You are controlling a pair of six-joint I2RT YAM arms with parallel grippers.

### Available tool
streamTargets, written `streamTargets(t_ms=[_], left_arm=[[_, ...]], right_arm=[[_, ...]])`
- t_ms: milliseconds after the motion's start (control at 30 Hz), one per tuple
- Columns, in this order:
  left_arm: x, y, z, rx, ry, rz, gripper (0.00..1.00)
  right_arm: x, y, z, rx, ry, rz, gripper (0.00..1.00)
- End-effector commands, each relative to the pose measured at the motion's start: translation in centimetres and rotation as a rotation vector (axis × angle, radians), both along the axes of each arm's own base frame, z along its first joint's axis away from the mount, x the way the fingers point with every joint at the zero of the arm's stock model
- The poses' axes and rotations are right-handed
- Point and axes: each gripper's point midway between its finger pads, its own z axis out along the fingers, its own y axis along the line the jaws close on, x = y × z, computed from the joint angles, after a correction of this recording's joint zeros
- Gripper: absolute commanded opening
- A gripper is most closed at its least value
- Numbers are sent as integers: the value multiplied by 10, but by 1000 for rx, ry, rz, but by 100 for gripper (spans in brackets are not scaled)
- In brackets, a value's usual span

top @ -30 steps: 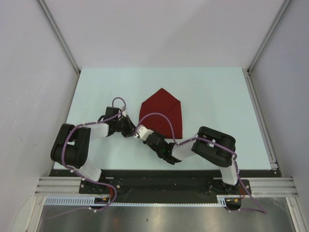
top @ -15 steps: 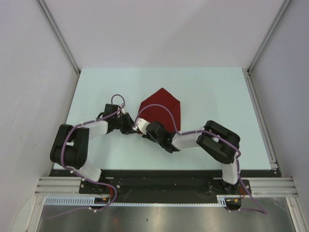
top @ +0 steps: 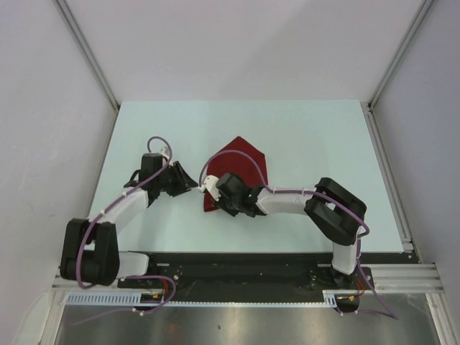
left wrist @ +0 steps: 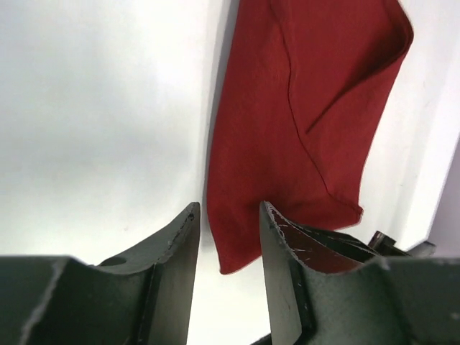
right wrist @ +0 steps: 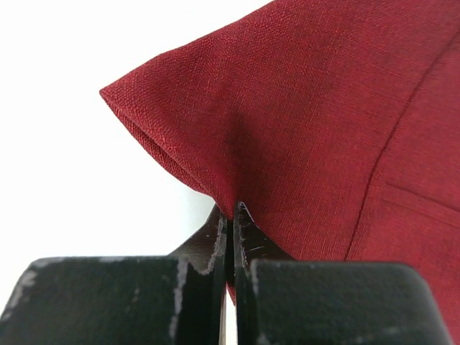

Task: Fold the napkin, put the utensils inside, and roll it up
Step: Roll the napkin with the utensil

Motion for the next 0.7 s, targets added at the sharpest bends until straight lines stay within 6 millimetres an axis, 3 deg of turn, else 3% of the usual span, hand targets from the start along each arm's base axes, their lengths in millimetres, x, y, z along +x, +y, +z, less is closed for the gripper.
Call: streamTargets(t_ms=[0,133,333,467,667], left_arm=[[-9,23,4,108,-78,58,44],[-22,24,6,149,-133,52,45],[-40,-1,14,183,-272,-46,56],[-51,-14,9,173,-343,-102,65],[-52,-29,2,177,-378,-173,69]], right_arm=[[-38,-3,7,-1,253,46,0],[-35,6,15,52,422,65,0],[-27,-3,-11,47,700,51,0],[-20,-3,-15,87,804,38,0],[-5,-12,-21,135,889,-1,0]])
